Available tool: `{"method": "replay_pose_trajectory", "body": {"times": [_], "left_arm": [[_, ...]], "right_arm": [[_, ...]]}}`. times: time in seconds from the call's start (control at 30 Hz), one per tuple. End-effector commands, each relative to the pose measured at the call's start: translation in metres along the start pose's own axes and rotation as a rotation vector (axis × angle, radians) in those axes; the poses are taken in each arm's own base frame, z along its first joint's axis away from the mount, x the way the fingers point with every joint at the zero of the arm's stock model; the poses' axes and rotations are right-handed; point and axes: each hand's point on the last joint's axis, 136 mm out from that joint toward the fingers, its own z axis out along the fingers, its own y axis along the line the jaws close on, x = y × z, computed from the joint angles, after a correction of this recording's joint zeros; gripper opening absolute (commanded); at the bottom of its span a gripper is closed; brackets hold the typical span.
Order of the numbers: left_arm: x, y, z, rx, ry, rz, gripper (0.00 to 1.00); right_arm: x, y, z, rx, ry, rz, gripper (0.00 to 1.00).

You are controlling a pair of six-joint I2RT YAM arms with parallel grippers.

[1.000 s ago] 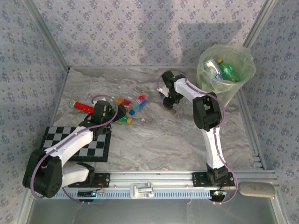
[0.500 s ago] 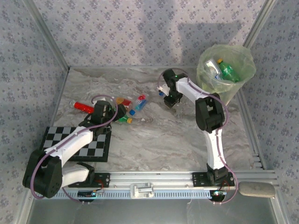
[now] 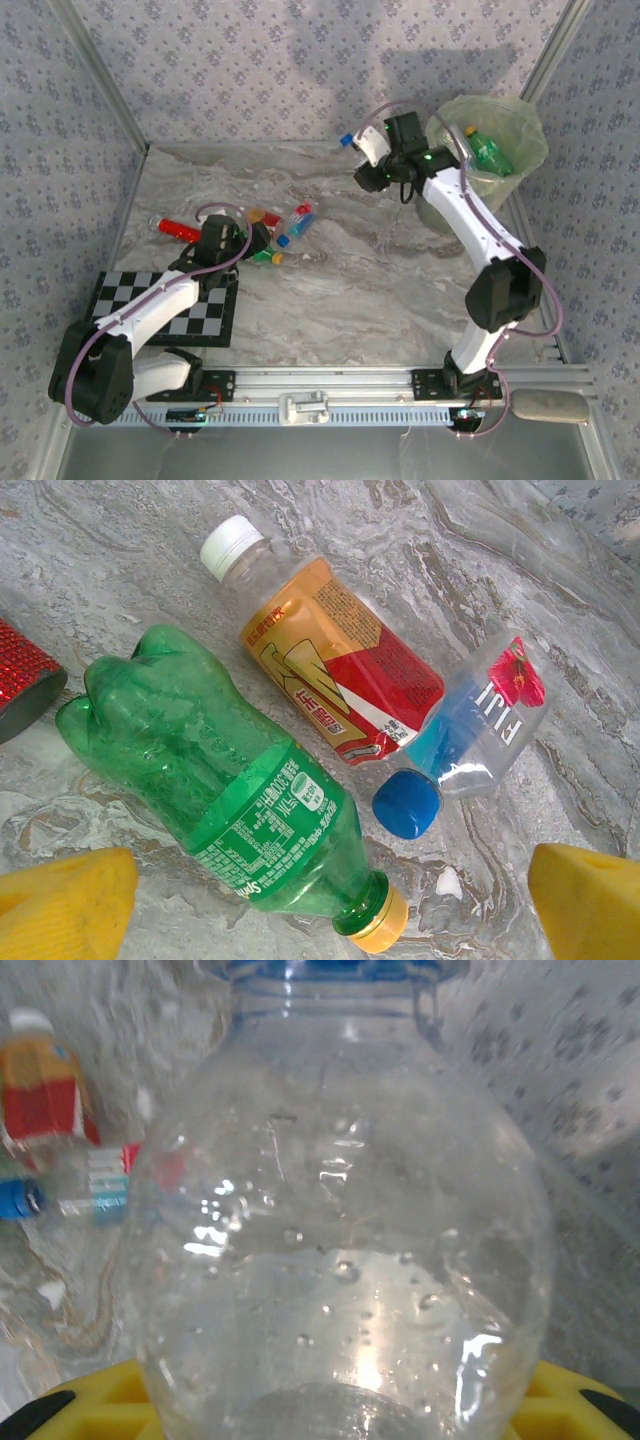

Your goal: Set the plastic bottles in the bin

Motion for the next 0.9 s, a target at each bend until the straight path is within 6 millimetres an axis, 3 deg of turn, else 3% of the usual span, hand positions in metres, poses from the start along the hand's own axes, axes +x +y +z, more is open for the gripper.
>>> {"method": "replay_pose_trajectory", "body": {"times": [0.0,0.13,0.27,0.4,0.6,0.87], "left_arm": [[-0.012,-0.007,-0.001,0.026,-0.045,-0.015,1.00],[-0.009,-0.003,-0.001,0.022,-0.050,-0.019,1.00],[-0.008,-0.003,0.001,0.023,-0.046,-0.012,1.00],[-0.009,-0.003,0.000,0.025,-0.051,-0.009,1.00],[-0.008,-0.004,-0.001,0.033,-0.048,-0.008,1.00],[-0.013,-0.007,-0.006,0.040,-0.061,-0.004,1.00]], "right_arm": [[-0.027,-0.008,-0.035,0.030,-0.153,0.033,0.36],[-0.037,-0.033,-0.077,0.104,-0.234,0.075,0.39],[-0.034,-0.076,-0.104,0.229,-0.218,0.101,0.39],[-0.009,-0.120,-0.114,0.370,-0.137,0.162,0.38],[0.046,-0.184,-0.116,0.589,0.009,0.299,0.38],[0.107,-0.232,-0.116,0.745,0.205,0.407,0.39]]}}
